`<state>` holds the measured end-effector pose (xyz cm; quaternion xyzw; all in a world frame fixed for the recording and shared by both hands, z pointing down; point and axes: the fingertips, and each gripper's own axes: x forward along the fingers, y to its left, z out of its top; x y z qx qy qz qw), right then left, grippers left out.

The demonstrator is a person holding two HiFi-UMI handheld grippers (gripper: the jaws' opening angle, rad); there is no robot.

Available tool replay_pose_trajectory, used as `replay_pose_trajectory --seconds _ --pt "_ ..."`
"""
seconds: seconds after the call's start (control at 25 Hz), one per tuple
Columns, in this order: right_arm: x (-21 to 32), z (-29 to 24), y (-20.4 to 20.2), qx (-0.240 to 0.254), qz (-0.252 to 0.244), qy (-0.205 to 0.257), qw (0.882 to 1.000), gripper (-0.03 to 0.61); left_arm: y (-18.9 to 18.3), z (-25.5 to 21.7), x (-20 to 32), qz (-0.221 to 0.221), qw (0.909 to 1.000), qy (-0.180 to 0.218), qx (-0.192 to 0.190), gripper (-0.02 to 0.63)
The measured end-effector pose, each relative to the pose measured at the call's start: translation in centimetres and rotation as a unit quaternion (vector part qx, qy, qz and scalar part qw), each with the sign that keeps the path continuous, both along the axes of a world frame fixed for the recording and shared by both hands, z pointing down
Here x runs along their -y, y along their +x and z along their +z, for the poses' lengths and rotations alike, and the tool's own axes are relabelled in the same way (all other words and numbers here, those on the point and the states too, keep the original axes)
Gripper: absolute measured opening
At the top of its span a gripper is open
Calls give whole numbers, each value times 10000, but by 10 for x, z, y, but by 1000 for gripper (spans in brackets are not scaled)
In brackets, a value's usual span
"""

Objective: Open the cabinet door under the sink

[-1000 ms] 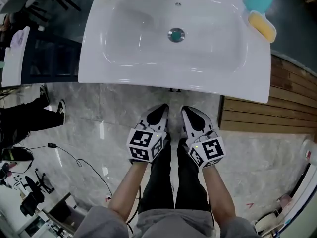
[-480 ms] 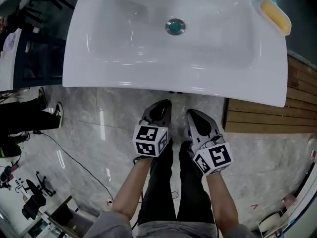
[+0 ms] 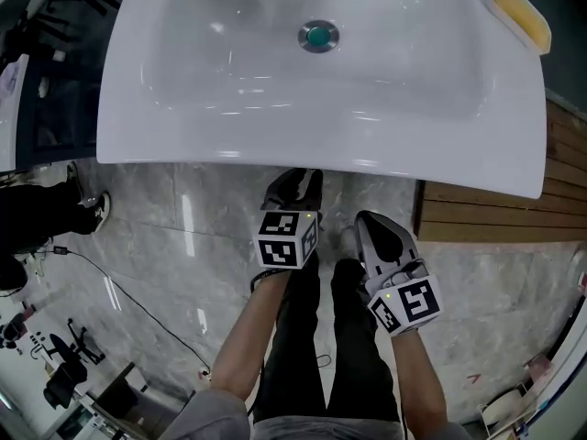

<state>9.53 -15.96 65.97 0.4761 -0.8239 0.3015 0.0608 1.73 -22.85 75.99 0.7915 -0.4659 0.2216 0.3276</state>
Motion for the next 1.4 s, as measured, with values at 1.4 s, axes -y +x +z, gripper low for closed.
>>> replay_pose_trajectory --seconds 1.4 --pt "-13 1 9 92 -172 -180 9996 9 -2 15 -15 55 9980 -562 287 84"
